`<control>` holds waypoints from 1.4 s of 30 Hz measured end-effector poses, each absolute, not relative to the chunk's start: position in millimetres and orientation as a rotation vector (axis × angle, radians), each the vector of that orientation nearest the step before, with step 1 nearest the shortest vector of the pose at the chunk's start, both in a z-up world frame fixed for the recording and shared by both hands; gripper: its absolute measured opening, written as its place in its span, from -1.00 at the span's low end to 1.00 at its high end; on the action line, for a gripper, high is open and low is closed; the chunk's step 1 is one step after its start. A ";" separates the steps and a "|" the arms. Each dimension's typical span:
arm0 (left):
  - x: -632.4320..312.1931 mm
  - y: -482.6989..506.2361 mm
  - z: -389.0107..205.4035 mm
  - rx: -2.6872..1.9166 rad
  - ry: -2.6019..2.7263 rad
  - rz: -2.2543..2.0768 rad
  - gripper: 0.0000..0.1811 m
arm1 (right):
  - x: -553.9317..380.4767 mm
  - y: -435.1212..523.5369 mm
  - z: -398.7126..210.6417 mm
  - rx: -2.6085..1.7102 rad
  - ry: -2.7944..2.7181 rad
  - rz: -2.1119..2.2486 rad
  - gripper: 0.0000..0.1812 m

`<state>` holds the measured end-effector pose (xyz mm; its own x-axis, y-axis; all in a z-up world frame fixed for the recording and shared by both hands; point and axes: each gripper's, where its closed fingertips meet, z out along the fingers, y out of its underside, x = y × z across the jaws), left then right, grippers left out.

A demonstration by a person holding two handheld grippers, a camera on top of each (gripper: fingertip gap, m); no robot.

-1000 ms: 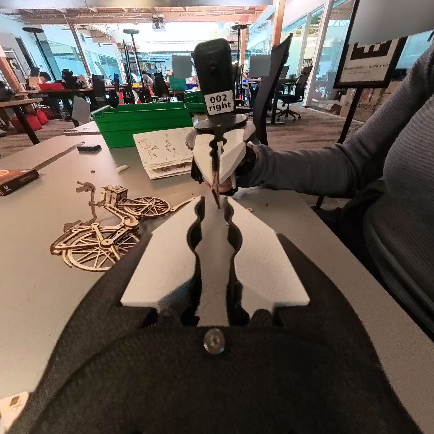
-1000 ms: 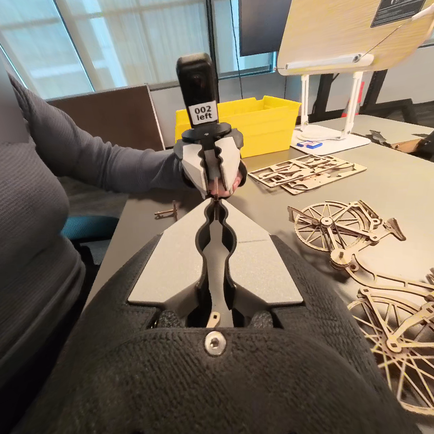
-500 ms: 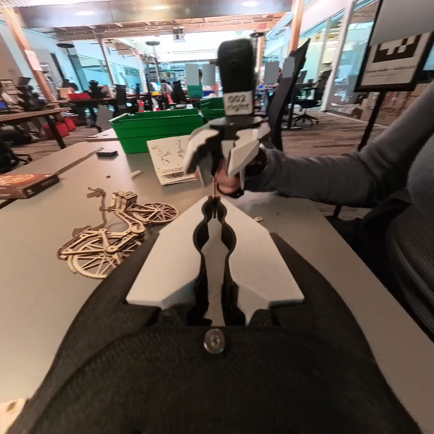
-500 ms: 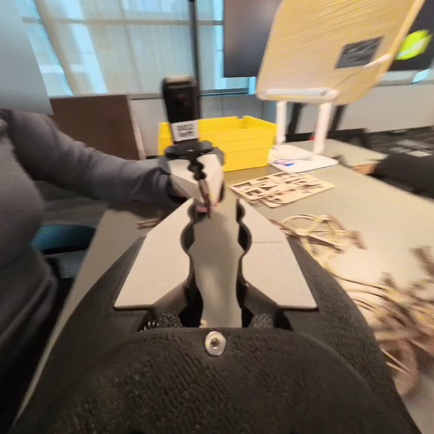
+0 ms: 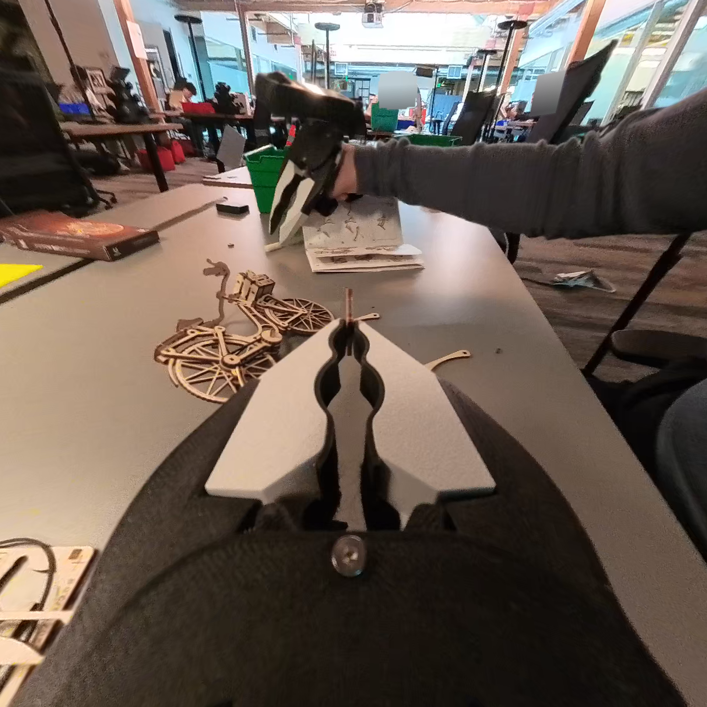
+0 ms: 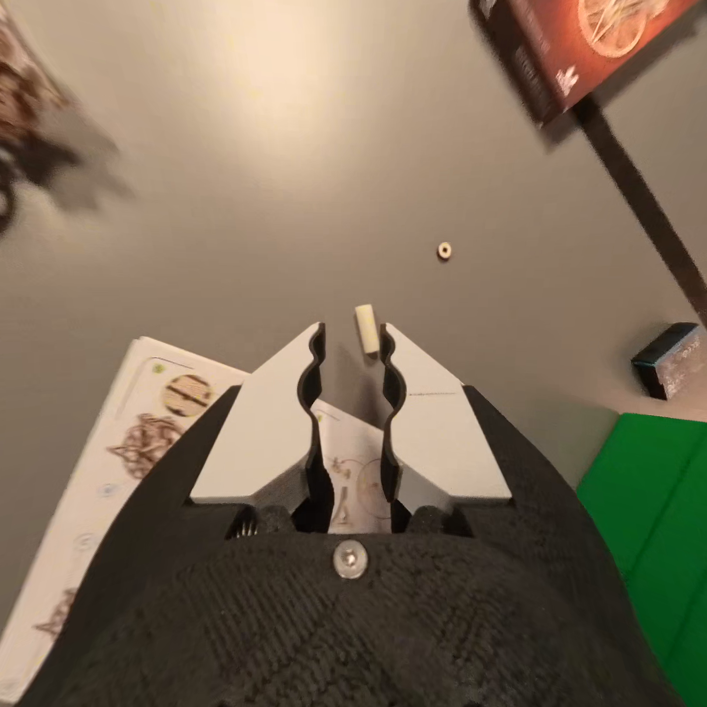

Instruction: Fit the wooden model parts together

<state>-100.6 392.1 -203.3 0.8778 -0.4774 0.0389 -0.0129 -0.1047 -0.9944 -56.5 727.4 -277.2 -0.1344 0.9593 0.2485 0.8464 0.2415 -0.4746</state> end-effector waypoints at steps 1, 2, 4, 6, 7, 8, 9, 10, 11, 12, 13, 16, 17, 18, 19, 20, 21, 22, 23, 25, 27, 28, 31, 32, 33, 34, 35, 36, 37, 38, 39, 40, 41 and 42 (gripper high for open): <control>-100.7 392.3 -203.6 -1.644 0.378 -0.424 -0.98 | -55.7 731.9 -283.3 -1.670 -2.051 0.278 -0.71; -101.1 392.3 -203.4 -1.645 0.373 -0.434 -0.98 | -55.8 733.9 -288.2 -1.698 -2.071 0.283 -0.71; -101.8 392.2 -203.3 -1.649 0.356 -0.459 -0.98 | -58.9 735.1 -291.2 -1.730 -2.076 0.323 -0.76; -102.6 392.7 -203.2 -1.654 0.331 -0.484 -0.98 | -59.7 733.7 -291.3 -1.750 -2.074 0.325 -0.92; -104.6 393.9 -202.9 -1.657 0.299 -0.492 -0.98 | -62.0 728.6 -286.5 -1.760 -2.047 0.322 -0.92; -106.9 395.1 -201.9 -1.653 0.259 -0.504 -0.98 | -69.1 714.2 -275.5 -1.737 -2.006 0.357 -0.92; -110.8 396.9 -201.3 -1.653 0.203 -0.514 -0.98 | -80.7 688.5 -259.0 -1.676 -1.954 0.440 -0.92; -114.7 398.4 -201.5 -1.657 0.146 -0.523 -0.98 | -92.7 654.0 -241.2 -1.604 -1.903 0.540 -0.92; -119.3 399.8 -201.9 -1.659 0.086 -0.523 -0.98 | -102.8 615.2 -225.9 -1.528 -1.859 0.627 -0.92; -125.9 401.4 -203.0 -1.661 0.020 -0.503 -0.98 | -111.4 574.4 -214.1 -1.445 -1.829 0.702 -0.92; -132.5 402.1 -204.1 -1.663 -0.036 -0.475 -0.98 | -118.0 534.6 -207.6 -1.367 -1.813 0.758 -0.92; -143.4 401.4 -205.7 -1.663 -0.115 -0.423 -0.98 | -131.2 454.5 -207.2 -1.229 -1.752 0.793 -0.92; -144.6 401.3 -206.7 -1.668 -0.128 -0.423 -0.98 | -135.0 444.1 -207.7 -1.213 -1.713 0.770 -0.92; -146.8 401.3 -206.8 -1.665 -0.142 -0.421 -0.98 | -138.5 438.1 -207.7 -1.210 -1.678 0.756 -0.93; -148.5 401.3 -207.9 -1.670 -0.154 -0.422 -0.98 | -141.2 432.1 -208.0 -1.220 -1.659 0.766 -0.92; -150.6 401.7 -209.6 -1.679 -0.167 -0.418 -0.98 | -143.1 427.0 -208.2 -1.235 -1.650 0.786 -0.92; -152.7 401.7 -210.7 -1.686 -0.176 -0.408 -0.98 | -144.6 423.9 -207.8 -1.242 -1.643 0.795 -0.92; -154.8 401.8 -211.4 -1.691 -0.182 -0.395 -0.99 | -145.9 421.5 -206.7 -1.237 -1.637 0.796 -0.92; -155.6 402.2 -212.6 -1.701 -0.183 -0.386 -0.99 | -147.3 419.0 -206.4 -1.231 -1.639 0.796 -0.92; -156.4 403.3 -214.9 -1.716 -0.190 -0.378 -0.99 | -150.4 412.5 -209.0 -1.236 -1.653 0.813 -0.92; -156.3 403.5 -215.1 -1.717 -0.191 -0.383 -0.98 | -153.0 408.8 -210.6 -1.239 -1.654 0.807 -0.92; -157.1 403.3 -215.0 -1.714 -0.196 -0.385 -0.99 | -153.9 408.2 -210.7 -1.231 -1.653 0.786 -0.92; -156.7 403.7 -215.8 -1.721 -0.192 -0.372 -0.99 | -155.8 405.8 -211.0 -1.208 -1.654 0.733 -0.92; -155.9 403.7 -215.8 -1.724 -0.184 -0.358 -0.99 | -156.1 405.9 -211.4 -1.203 -1.654 0.716 -0.92; -155.7 403.5 -215.7 -1.725 -0.178 -0.342 -0.99 | -156.1 405.9 -211.8 -1.198 -1.656 0.700 -0.92; -155.8 403.3 -215.7 -1.728 -0.172 -0.328 -0.99 | -156.0 406.1 -211.7 -1.192 -1.656 0.687 -0.92; -156.2 403.1 -215.6 -1.728 -0.168 -0.320 -0.99 | -155.9 406.3 -211.7 -1.188 -1.655 0.676 -0.92; -156.4 403.0 -215.8 -1.730 -0.165 -0.315 -0.99 | -155.8 406.9 -212.0 -1.184 -1.656 0.661 -0.92; -156.6 403.1 -216.1 -1.734 -0.162 -0.307 -0.99 | -155.9 407.9 -212.3 -1.181 -1.656 0.644 -0.92; -156.4 403.0 -216.3 -1.737 -0.154 -0.294 -0.99 | -155.8 408.8 -212.7 -1.178 -1.656 0.628 -0.92; -156.0 403.2 -216.8 -1.744 -0.143 -0.275 -0.99 | -155.6 409.2 -213.1 -1.177 -1.656 0.617 -0.92; -156.1 403.4 -217.1 -1.749 -0.133 -0.252 -0.99 | -155.6 409.5 -213.4 -1.177 -1.656 0.608 -0.92; -156.1 403.5 -217.4 -1.753 -0.122 -0.232 -0.99 | -155.6 409.7 -213.7 -1.176 -1.657 0.598 -0.92; -156.1 403.6 -217.8 -1.759 -0.110 -0.212 -0.99 | -155.7 410.0 -214.2 -1.173 -1.658 0.583 -0.92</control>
